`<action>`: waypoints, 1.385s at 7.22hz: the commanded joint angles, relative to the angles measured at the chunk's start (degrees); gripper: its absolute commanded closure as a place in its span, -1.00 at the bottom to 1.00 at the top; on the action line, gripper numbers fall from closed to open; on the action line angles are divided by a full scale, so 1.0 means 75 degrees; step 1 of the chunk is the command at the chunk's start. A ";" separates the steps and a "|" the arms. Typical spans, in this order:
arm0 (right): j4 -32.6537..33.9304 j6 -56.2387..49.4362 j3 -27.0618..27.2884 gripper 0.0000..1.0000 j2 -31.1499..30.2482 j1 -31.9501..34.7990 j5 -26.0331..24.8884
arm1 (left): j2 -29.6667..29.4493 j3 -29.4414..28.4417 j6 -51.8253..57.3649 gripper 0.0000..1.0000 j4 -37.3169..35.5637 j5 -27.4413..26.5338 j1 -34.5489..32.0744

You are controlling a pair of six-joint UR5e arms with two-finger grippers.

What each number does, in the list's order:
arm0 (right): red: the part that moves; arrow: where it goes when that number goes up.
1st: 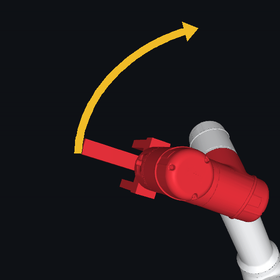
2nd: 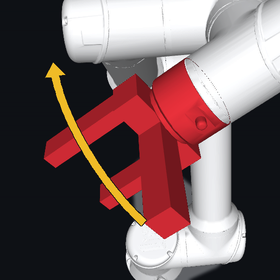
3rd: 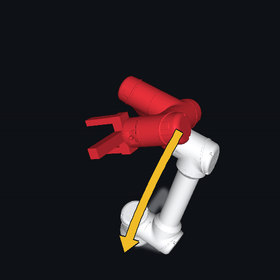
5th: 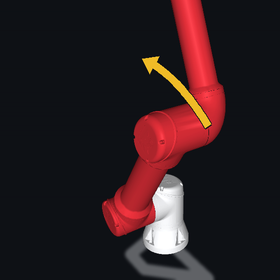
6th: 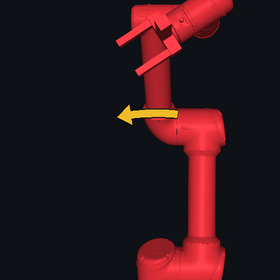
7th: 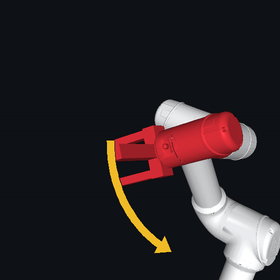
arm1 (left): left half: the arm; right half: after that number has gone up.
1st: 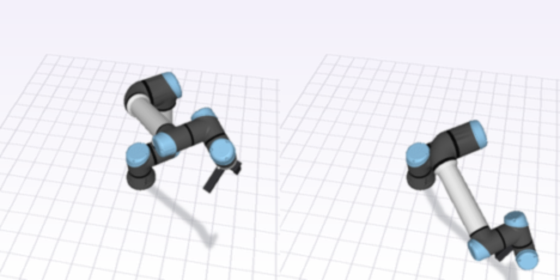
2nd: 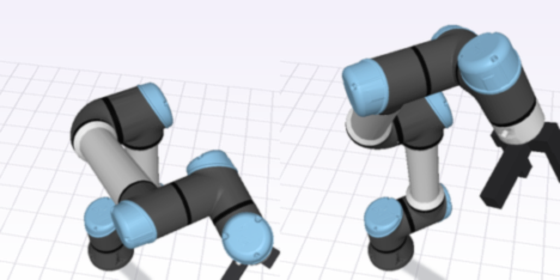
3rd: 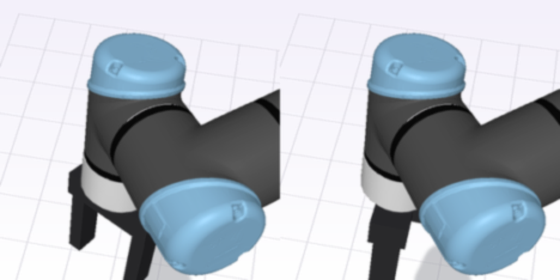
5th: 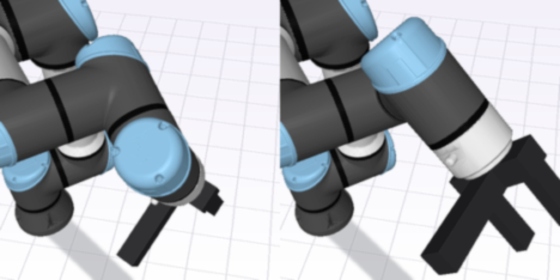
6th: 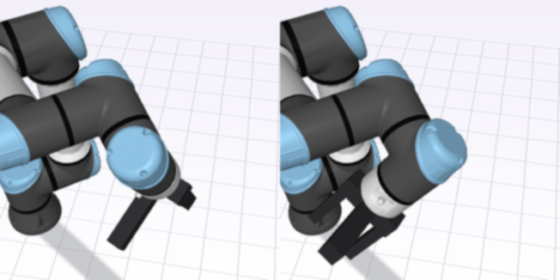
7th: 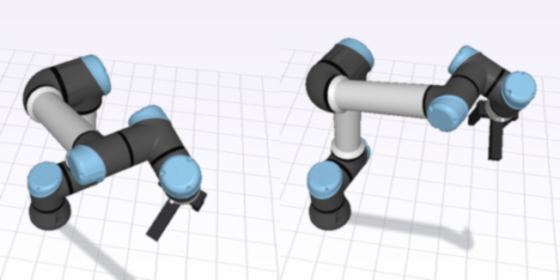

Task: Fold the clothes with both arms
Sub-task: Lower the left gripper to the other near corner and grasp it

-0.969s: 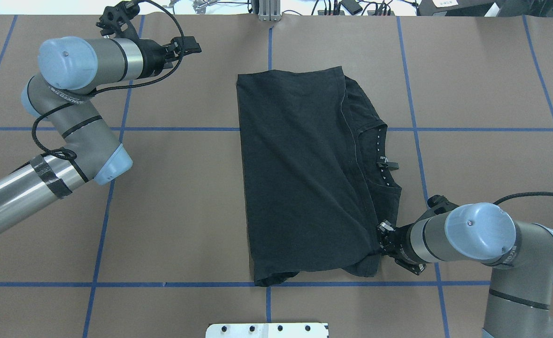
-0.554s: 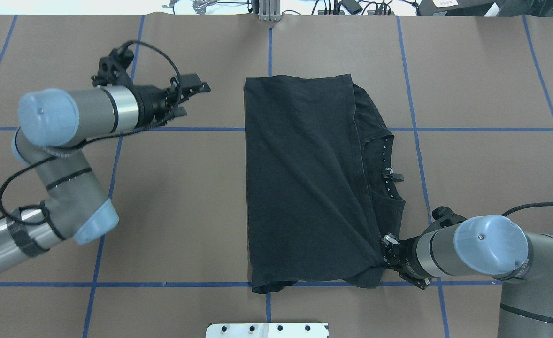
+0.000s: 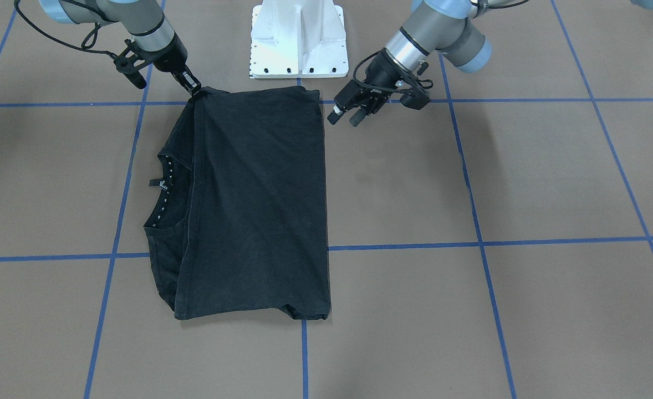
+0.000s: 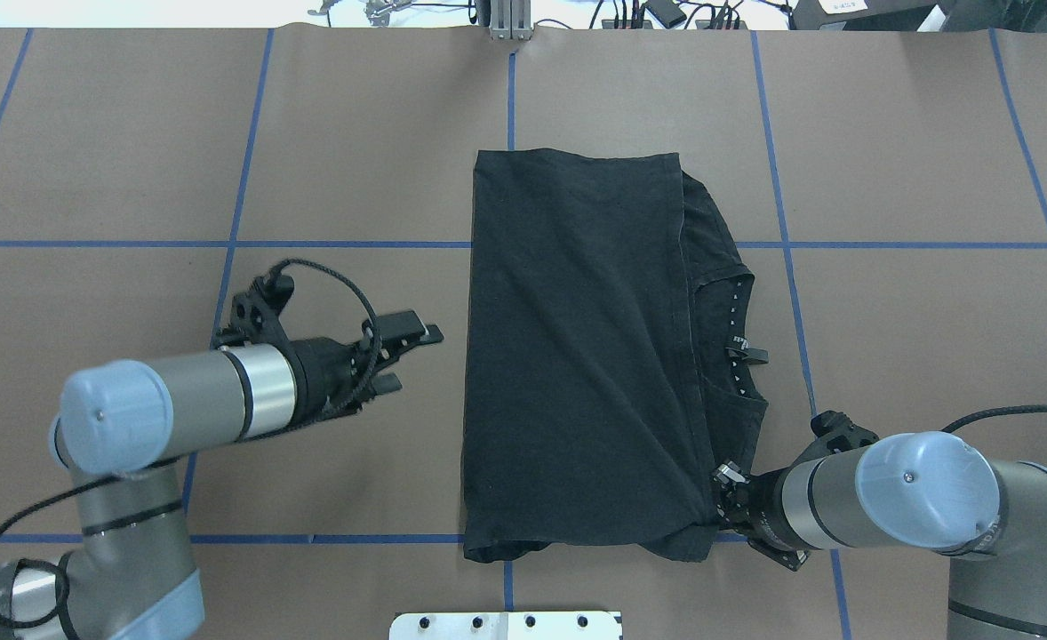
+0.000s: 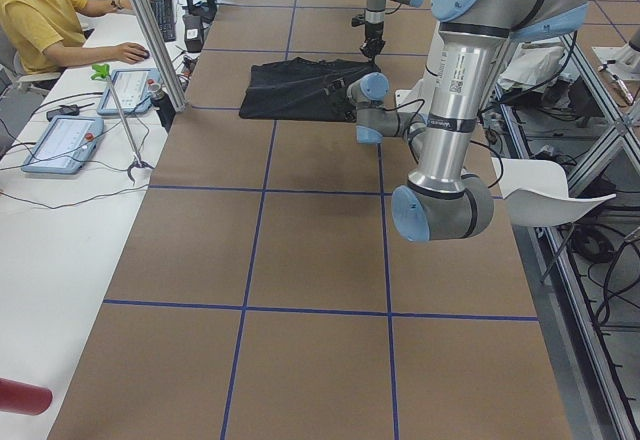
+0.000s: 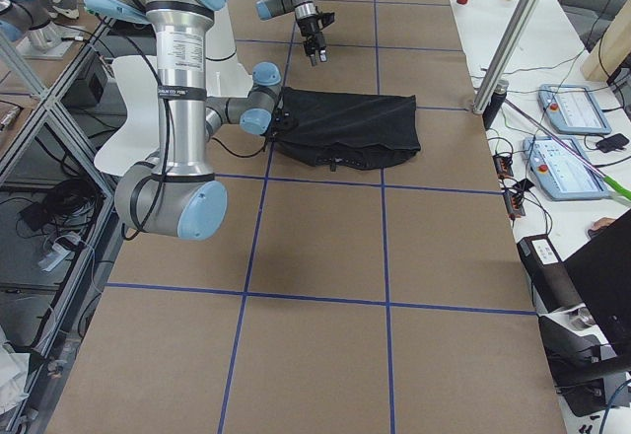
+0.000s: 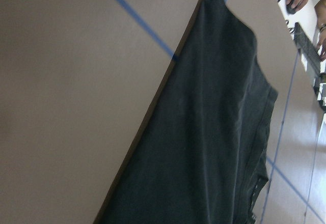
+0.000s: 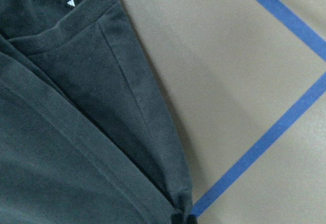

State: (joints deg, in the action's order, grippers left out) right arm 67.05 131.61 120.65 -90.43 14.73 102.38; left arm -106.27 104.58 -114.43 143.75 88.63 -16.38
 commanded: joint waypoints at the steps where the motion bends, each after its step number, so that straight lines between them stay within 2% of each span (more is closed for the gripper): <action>1: 0.0001 -0.0005 0.0014 1.00 0.0022 -0.0007 -0.0010 | -0.0010 0.0025 -0.0106 -0.87 -0.0485 -0.0075 0.0868; 4: 0.0001 -0.0005 0.0014 1.00 -0.0002 0.0051 -0.0010 | -0.0220 -0.0114 -0.0118 -0.76 -0.0545 -0.0064 0.1420; 7: 0.0001 -0.0005 0.0014 1.00 -0.0013 0.0075 0.0002 | -0.0268 -0.0209 -0.0118 -0.51 -0.0662 -0.0075 0.1422; 10: 0.0001 -0.0005 0.0014 1.00 -0.0013 0.0087 0.0002 | -0.0385 -0.0314 -0.0106 -0.40 -0.0651 -0.0145 0.1422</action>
State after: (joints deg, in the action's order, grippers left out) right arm 67.06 131.57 120.74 -90.55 15.36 102.39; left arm -108.62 102.50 -115.24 138.86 87.73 -5.71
